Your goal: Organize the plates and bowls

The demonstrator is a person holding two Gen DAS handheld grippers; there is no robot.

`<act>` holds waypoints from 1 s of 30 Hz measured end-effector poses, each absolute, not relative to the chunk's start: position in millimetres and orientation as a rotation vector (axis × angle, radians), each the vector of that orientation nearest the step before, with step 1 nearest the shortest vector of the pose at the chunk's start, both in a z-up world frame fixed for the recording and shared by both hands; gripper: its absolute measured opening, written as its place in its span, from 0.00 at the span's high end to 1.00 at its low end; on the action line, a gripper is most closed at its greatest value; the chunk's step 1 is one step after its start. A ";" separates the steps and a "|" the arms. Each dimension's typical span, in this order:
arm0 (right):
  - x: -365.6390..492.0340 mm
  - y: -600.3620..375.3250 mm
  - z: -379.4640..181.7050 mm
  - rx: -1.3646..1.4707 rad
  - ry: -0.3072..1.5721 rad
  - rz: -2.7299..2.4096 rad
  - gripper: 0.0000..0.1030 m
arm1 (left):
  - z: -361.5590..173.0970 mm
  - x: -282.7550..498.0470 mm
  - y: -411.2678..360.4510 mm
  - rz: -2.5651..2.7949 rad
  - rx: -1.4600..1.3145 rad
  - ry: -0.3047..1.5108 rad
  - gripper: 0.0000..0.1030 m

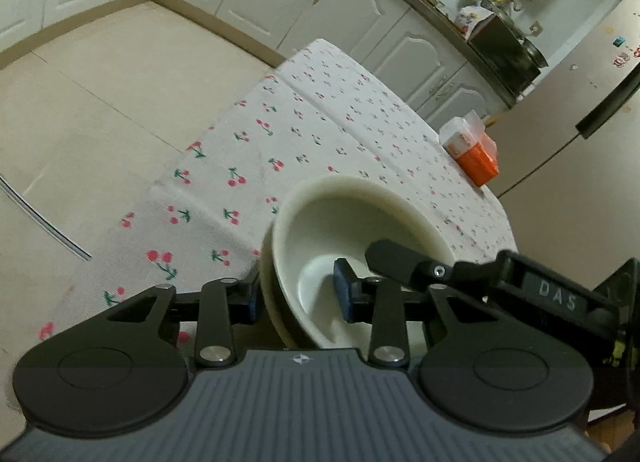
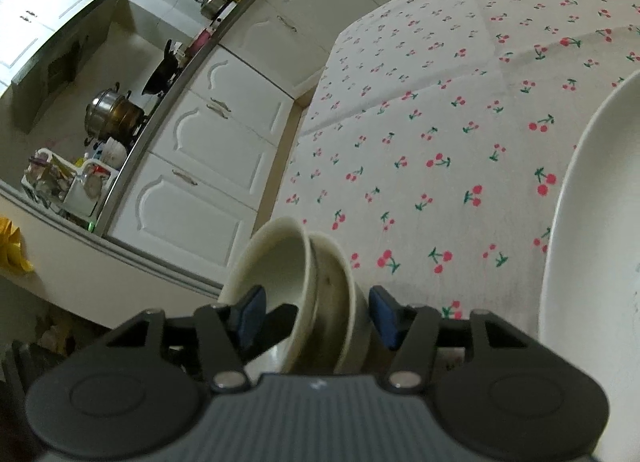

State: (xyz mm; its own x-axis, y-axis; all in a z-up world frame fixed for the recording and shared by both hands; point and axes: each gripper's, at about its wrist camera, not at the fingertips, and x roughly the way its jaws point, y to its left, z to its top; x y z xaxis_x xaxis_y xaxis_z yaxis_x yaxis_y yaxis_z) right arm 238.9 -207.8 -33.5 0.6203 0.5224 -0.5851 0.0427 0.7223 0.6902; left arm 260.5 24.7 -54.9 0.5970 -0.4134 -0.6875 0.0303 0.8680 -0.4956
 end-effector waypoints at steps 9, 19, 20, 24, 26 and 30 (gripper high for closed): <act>234.8 -192.7 -36.4 0.555 0.856 0.277 0.70 | -55.4 252.0 28.0 -0.247 -0.459 0.875 0.77; 229.0 -205.8 -33.5 0.624 0.832 0.270 0.74 | -45.3 248.3 32.2 -0.253 -0.476 0.876 0.84; 227.9 -207.3 -31.8 0.634 0.828 0.271 0.74 | -42.5 248.0 31.0 -0.257 -0.474 0.873 0.85; 221.6 -214.8 -20.5 0.654 0.797 0.275 0.74 | -29.6 249.3 26.5 -0.282 -0.483 0.862 0.85; 217.4 -219.9 -14.1 0.663 0.780 0.279 0.74 | -22.1 249.0 22.3 -0.295 -0.478 0.854 0.85; 208.4 -235.4 -3.4 0.697 0.743 0.272 0.74 | -6.2 245.5 5.2 -0.332 -0.447 0.834 0.85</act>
